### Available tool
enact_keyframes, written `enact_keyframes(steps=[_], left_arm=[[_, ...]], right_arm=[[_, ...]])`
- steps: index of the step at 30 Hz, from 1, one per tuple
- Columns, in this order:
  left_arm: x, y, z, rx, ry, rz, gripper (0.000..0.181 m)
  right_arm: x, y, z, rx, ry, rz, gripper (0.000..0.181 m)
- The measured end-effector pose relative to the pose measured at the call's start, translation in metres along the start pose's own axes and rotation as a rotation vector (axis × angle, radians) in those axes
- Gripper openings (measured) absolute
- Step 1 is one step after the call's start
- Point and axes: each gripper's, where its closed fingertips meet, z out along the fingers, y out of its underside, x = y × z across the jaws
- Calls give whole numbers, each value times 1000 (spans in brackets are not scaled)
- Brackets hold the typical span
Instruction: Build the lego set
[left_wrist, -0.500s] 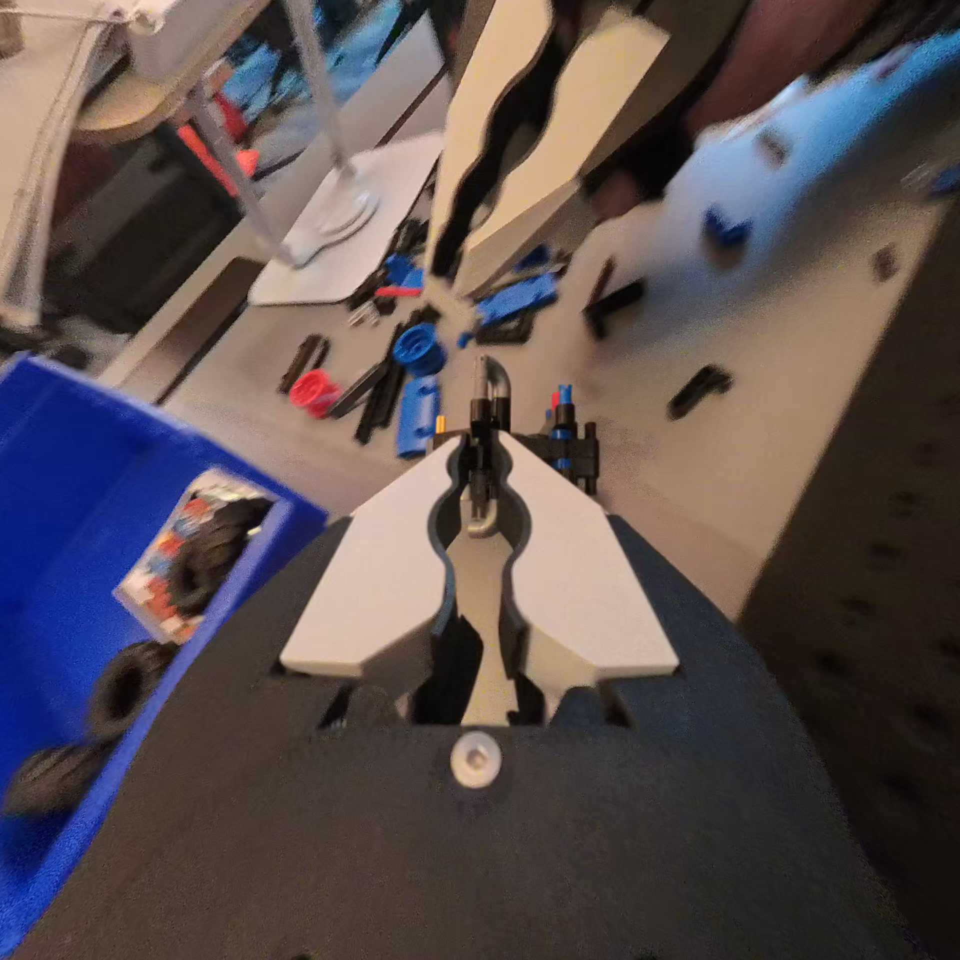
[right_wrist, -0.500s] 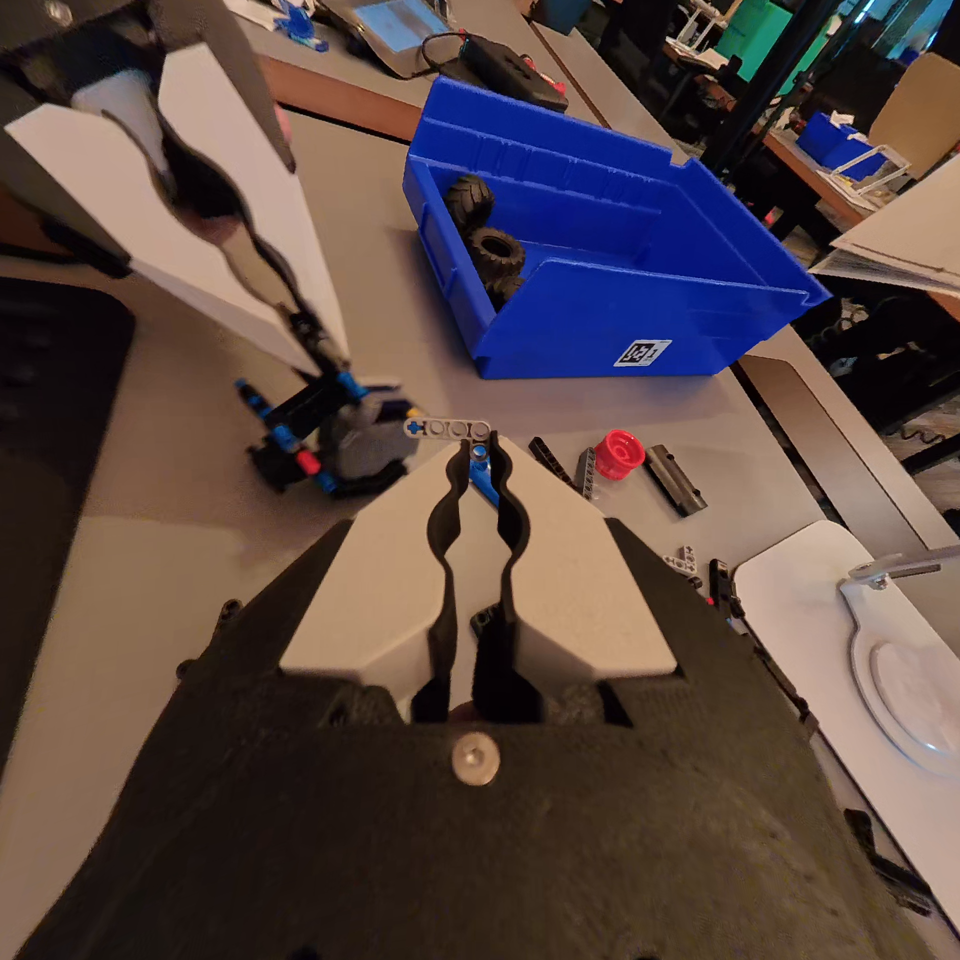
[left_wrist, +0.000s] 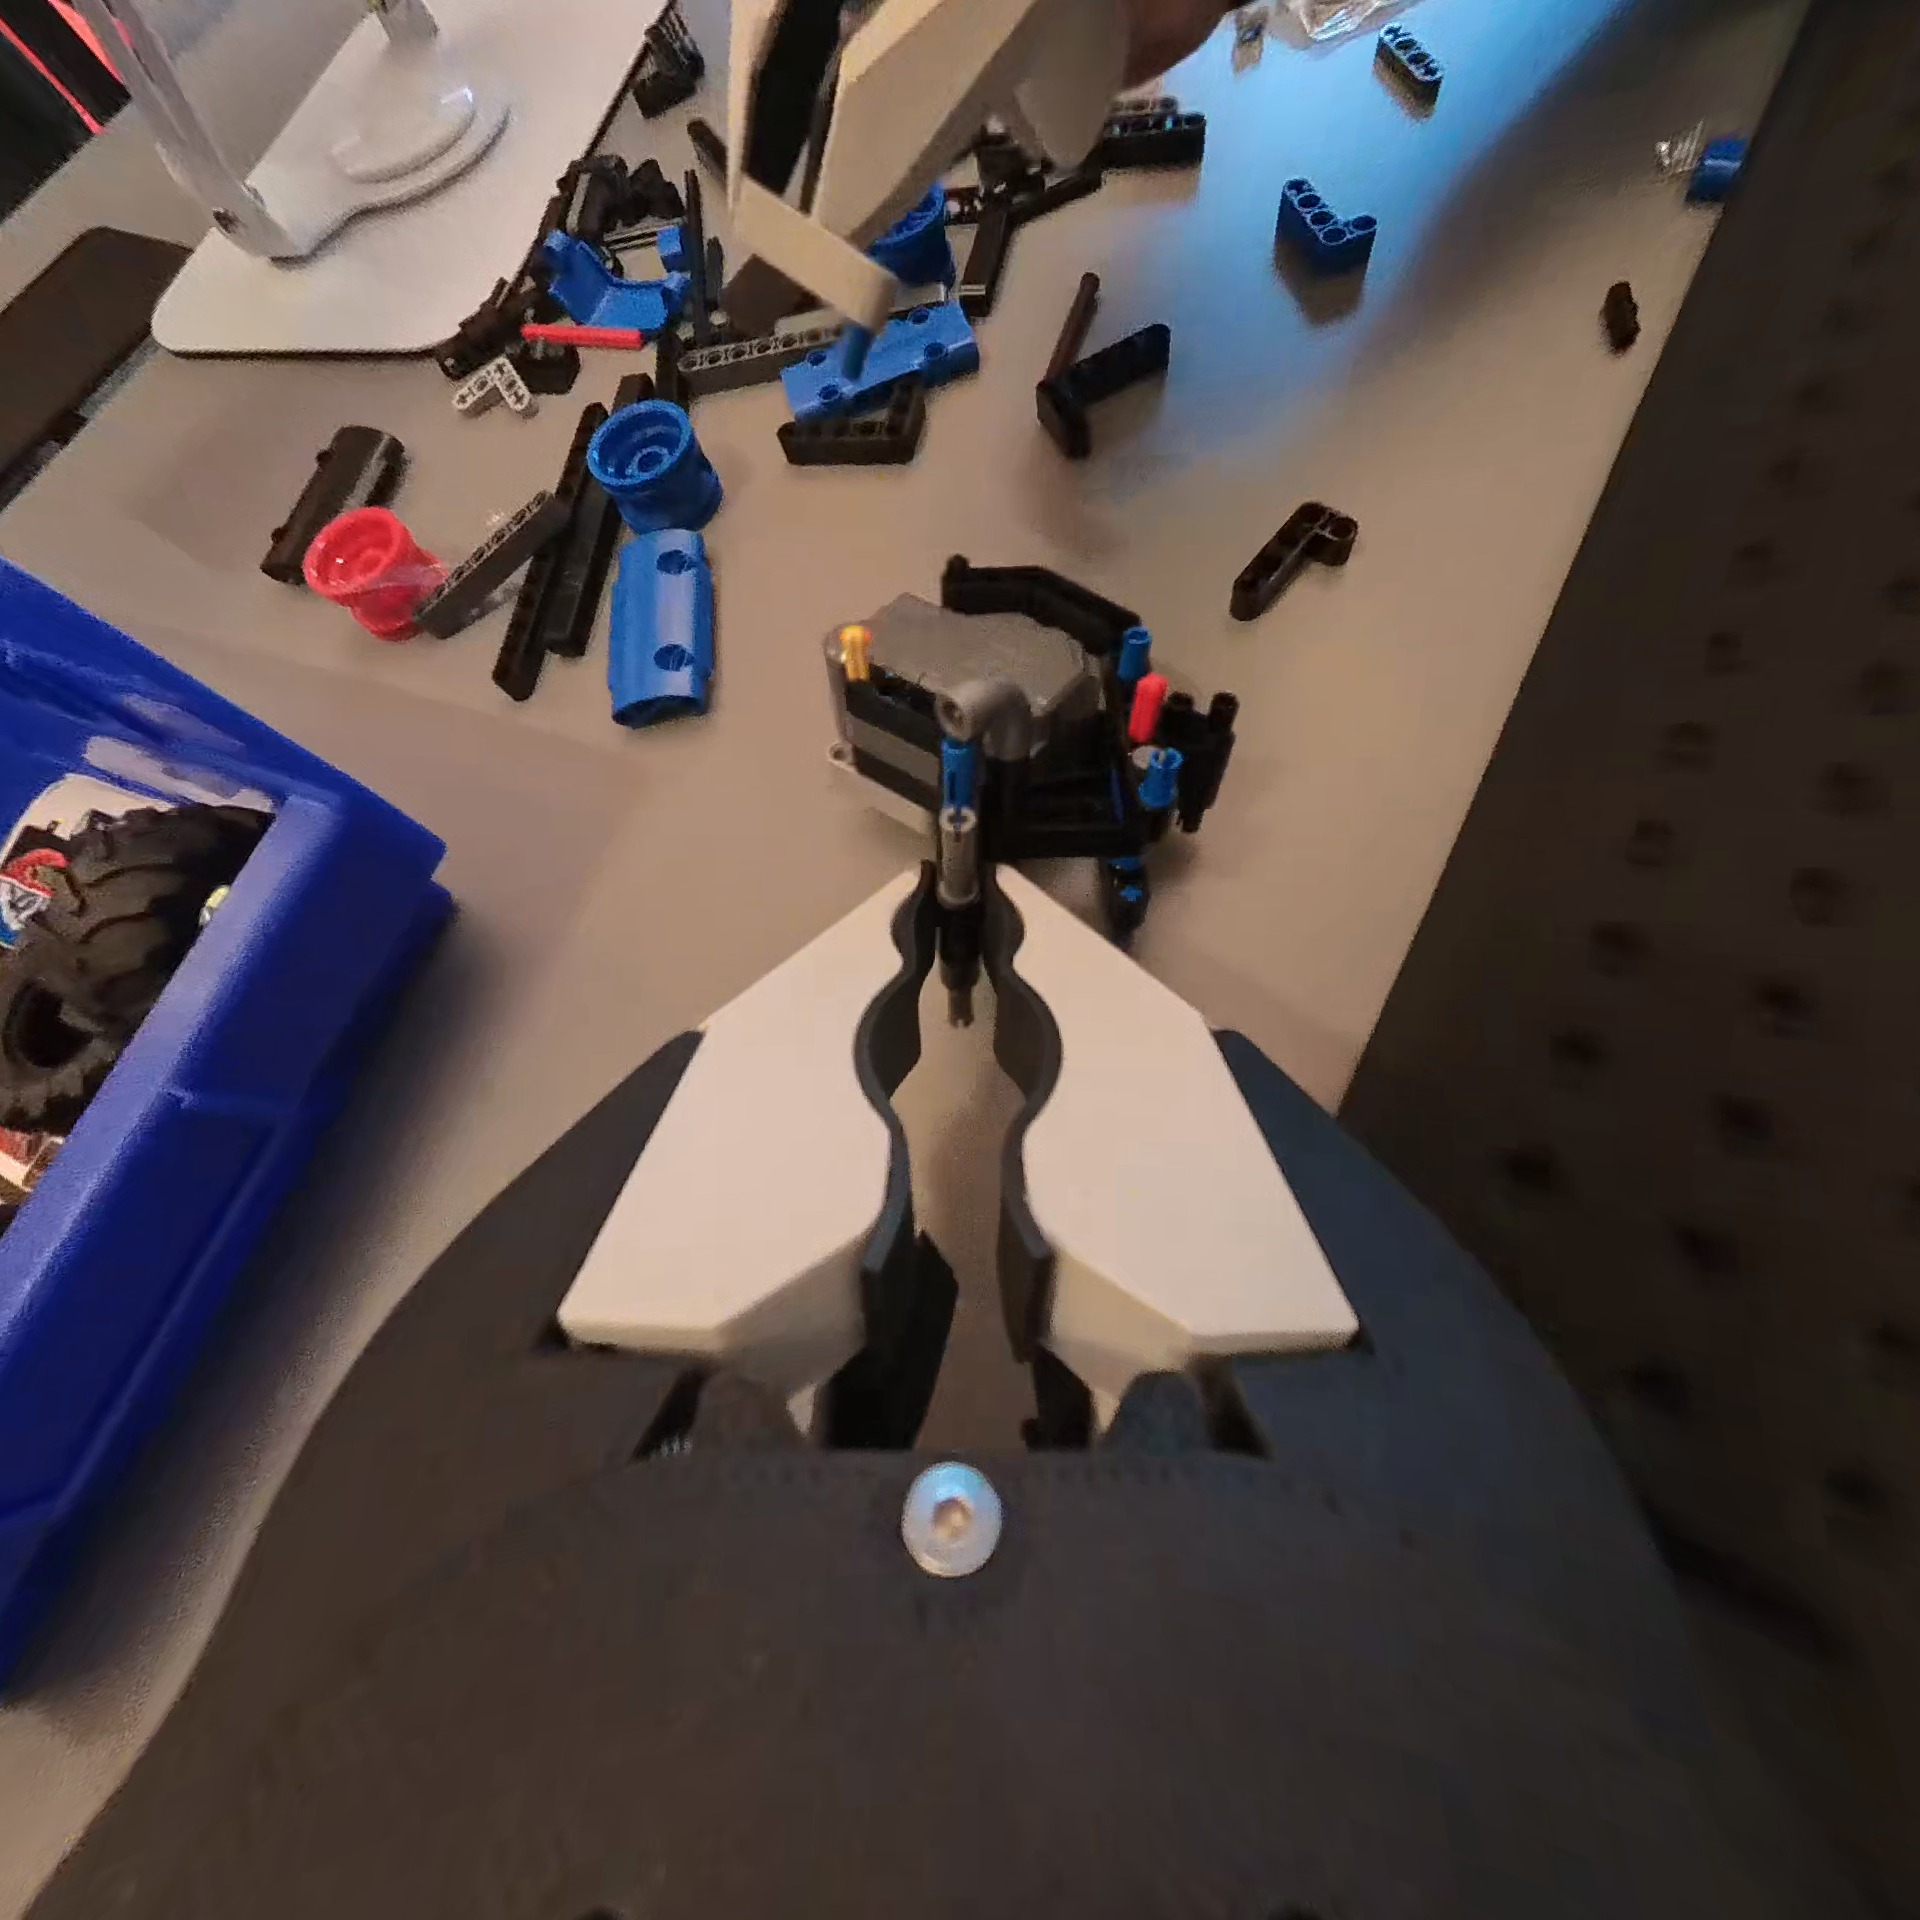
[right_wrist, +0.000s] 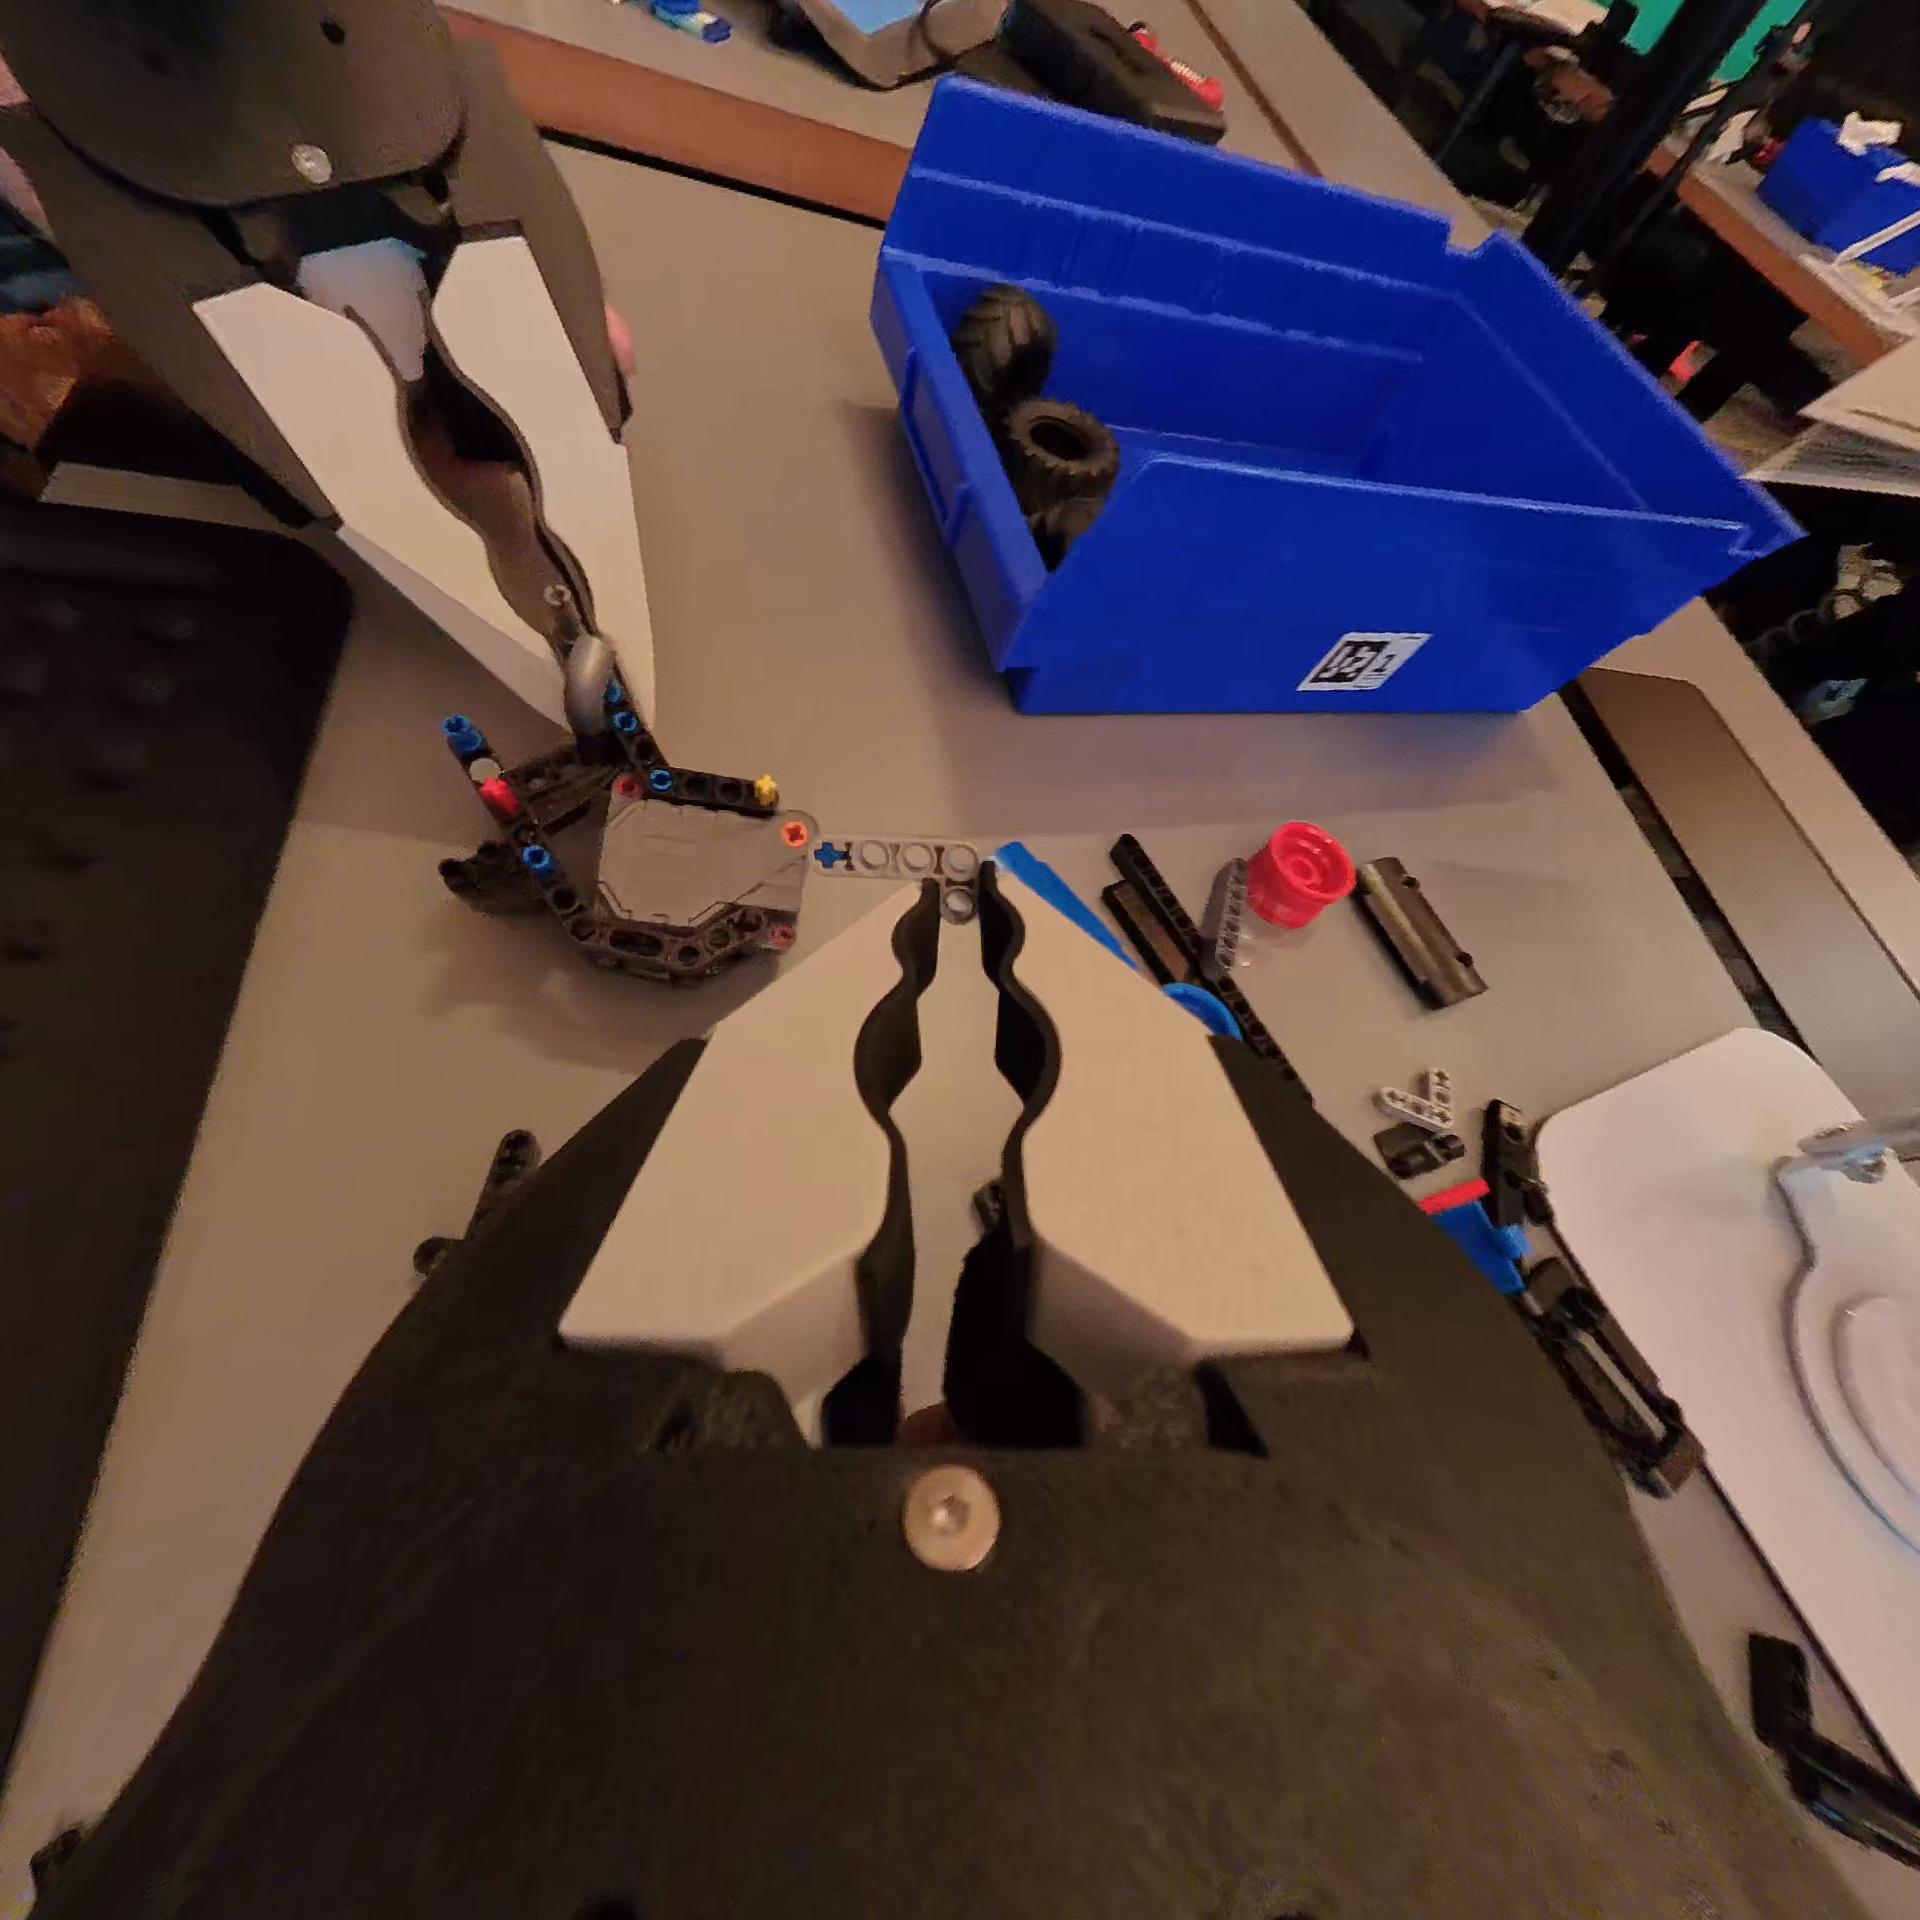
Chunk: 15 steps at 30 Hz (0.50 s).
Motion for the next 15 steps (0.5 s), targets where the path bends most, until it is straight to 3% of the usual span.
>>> enact_keyframes(steps=[2,5,9,11,15], left_arm=[[-2,1,1,-8,-7,-4,6],[-6,16,3,-79,-11,-8,29],[-8,10,-7,-38,-24,-54,49],[-15,-2,-19,16,-89,-49,53],[-15,-56,-38,201,-192,-6,35]], right_arm=[[-7,1,4,-16,-30,-8,7],[-15,-2,10,-37,-74,-14,6],[-23,-3,19,-75,-135,-4,6],[-27,-4,24,-92,-155,-8,6],[-34,-8,29,-111,-170,-8,6]])
